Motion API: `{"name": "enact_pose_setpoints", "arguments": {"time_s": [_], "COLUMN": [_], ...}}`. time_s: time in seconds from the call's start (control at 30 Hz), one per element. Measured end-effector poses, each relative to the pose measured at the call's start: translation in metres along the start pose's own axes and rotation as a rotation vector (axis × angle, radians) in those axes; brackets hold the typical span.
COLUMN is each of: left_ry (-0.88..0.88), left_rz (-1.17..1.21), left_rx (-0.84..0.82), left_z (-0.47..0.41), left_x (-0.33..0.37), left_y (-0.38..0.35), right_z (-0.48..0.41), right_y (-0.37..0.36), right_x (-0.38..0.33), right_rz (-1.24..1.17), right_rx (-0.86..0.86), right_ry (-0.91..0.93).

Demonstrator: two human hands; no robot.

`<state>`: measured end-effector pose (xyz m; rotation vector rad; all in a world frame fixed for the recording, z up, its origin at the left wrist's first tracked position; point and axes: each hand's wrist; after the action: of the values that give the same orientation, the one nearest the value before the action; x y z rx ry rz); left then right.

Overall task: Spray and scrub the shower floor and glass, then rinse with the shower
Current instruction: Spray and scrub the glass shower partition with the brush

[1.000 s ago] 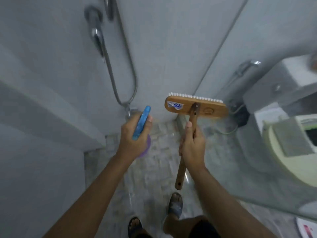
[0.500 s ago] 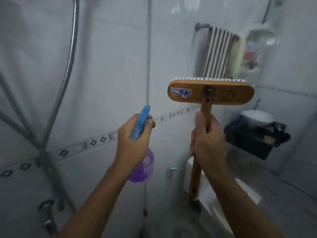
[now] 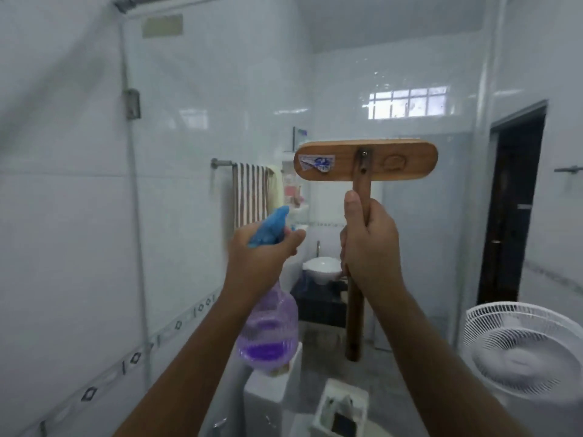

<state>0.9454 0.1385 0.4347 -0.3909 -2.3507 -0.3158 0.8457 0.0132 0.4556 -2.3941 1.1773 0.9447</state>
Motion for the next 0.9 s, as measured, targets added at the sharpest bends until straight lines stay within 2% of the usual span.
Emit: {"name": "enact_pose_setpoints", "arguments": {"time_s": [0.1, 0.37, 0.5, 0.67, 0.77, 0.9], "left_ry": [0.009, -0.145, -0.141, -0.220, -0.170, -0.257], "left_rz": [-0.010, -0.024, 0.022, 0.009, 0.047, 0.023], "left_rx": [-0.076, -0.048, -0.044, -0.095, -0.119, -0.083], "left_z": [-0.007, -0.025, -0.026, -0.027, -0.022, -0.017], "left_x": [0.005, 0.012, 0.015, 0.018, 0.026, 0.031], "left_y": [-0.017, -0.013, -0.016, -0.009, -0.011, -0.010], "right_z": [-0.007, -0.009, -0.011, -0.013, -0.013, -0.011], "right_y": [0.013, 0.030, 0.027, 0.025, 0.027, 0.035], "right_x": [-0.009, -0.028, -0.030, -0.033, -0.034, -0.036], "right_rz": [0.083, 0.200, 0.200, 0.204, 0.200, 0.196], "right_rx": [0.029, 0.054, 0.067, 0.073, 0.085, 0.098], "right_ry": [-0.024, -0.031, -0.039, -0.052, -0.056, -0.053]}}
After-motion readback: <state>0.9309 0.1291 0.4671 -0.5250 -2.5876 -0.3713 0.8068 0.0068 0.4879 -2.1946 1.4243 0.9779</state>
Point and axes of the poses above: each hand's wrist, its own z-axis away from the middle knuckle, its own y-axis out of the back of the hand, x = y × z, and after that the axes turned 5 degrees about -x, right-handed
